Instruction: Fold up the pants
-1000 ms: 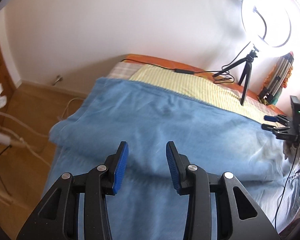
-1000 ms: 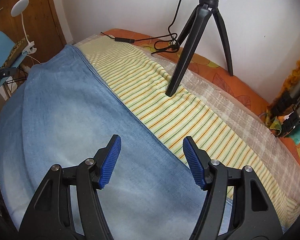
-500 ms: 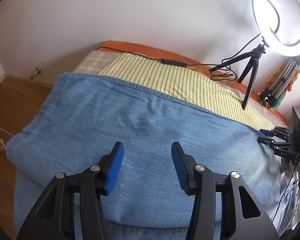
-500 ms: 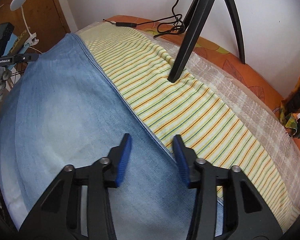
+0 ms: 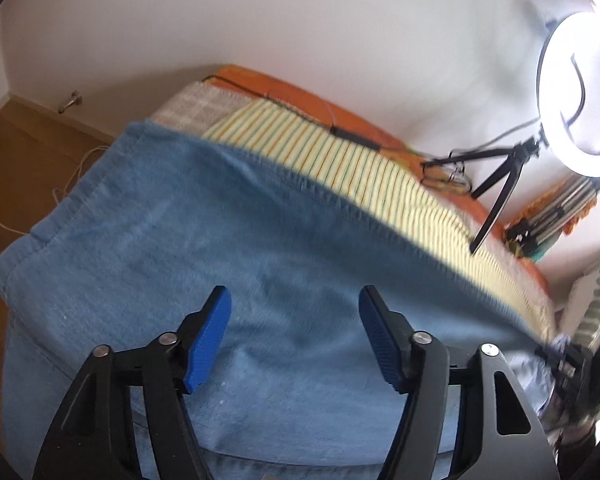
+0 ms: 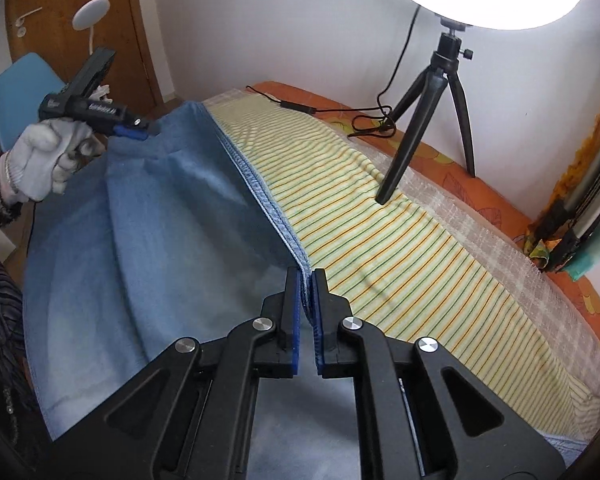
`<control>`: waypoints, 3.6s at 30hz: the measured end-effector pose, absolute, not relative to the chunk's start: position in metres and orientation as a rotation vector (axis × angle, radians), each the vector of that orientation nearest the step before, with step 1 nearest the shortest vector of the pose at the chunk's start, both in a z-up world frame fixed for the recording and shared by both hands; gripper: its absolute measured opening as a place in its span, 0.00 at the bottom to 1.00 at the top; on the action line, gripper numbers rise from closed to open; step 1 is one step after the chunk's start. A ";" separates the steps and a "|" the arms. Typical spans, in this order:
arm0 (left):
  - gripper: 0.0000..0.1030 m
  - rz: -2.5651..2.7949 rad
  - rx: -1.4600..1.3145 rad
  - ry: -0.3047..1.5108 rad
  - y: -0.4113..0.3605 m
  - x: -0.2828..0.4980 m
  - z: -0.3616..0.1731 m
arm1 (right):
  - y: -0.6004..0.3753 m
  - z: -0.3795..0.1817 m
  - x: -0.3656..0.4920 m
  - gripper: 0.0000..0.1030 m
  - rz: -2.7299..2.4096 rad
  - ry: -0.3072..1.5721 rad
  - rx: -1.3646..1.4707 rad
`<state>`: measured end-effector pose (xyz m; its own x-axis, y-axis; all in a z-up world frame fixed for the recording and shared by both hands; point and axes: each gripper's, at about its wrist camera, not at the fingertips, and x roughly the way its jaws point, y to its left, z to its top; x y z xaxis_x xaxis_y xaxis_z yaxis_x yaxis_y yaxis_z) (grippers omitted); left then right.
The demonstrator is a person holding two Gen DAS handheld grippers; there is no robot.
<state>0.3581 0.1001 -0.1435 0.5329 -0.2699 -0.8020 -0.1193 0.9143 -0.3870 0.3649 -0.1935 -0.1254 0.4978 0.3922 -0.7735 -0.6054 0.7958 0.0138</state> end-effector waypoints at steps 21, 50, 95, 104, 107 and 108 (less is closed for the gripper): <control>0.26 0.036 -0.512 1.129 0.059 0.398 -0.174 | -0.169 -0.123 0.286 0.05 0.678 0.810 -0.363; 0.05 -0.046 -0.444 0.772 0.105 0.157 -0.102 | -0.138 -0.087 0.124 0.05 0.831 0.903 -0.437; 0.05 0.002 -0.108 0.961 0.089 0.232 -0.170 | -0.154 -0.065 0.162 0.12 0.787 0.901 -0.168; 0.04 0.095 -0.391 0.852 0.183 0.158 -0.148 | -0.114 -0.064 0.212 0.12 0.833 0.884 -0.182; 0.05 0.085 -0.330 0.866 0.174 0.154 -0.146 | -0.096 -0.069 0.239 0.12 0.839 0.888 -0.167; 0.06 0.073 -0.299 0.864 0.168 0.155 -0.143 | -0.088 -0.071 0.243 0.12 0.836 0.888 -0.164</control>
<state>0.1548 0.1676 -0.1432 0.6499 -0.0576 -0.7579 -0.1833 0.9558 -0.2298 0.2433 -0.0884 -0.0712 0.3454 0.5762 -0.7407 -0.7047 0.6805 0.2008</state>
